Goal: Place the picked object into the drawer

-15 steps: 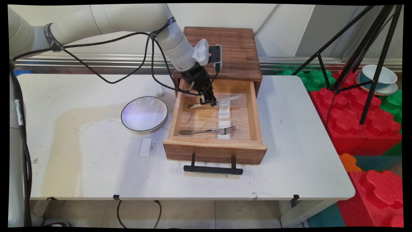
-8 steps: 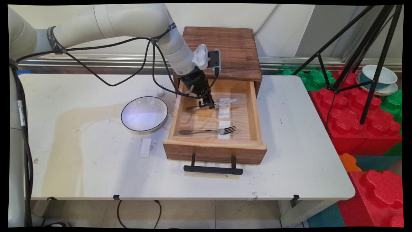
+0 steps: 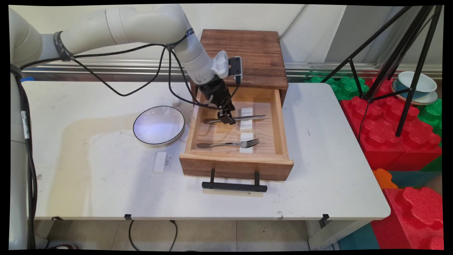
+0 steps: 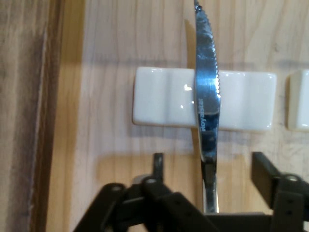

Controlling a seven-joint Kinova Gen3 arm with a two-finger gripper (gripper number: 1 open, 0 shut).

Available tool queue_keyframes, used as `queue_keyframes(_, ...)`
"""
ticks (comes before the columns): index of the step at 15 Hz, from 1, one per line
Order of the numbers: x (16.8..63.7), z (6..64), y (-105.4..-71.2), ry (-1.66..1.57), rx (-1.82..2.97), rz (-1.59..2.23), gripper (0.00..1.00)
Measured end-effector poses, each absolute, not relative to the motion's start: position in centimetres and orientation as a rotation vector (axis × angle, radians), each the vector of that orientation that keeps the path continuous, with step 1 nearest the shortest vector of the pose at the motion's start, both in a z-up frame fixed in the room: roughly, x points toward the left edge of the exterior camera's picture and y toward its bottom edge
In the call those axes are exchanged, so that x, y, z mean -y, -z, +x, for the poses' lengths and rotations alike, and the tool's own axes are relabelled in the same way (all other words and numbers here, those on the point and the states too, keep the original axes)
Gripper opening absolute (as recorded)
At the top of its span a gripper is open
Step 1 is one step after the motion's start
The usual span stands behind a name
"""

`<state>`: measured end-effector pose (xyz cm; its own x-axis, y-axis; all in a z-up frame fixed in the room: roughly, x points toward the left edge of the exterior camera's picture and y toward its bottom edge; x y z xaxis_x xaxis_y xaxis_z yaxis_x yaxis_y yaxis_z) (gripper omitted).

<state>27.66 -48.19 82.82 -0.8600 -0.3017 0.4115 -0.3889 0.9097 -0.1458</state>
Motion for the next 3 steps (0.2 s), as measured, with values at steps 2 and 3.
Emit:
queue_keyframes(2,48.24,27.63,-82.95,-0.316,2.677,0.516,1.0)
queue_keyframes(3,48.19,27.61,-83.12,-0.314,2.672,0.521,1.0)
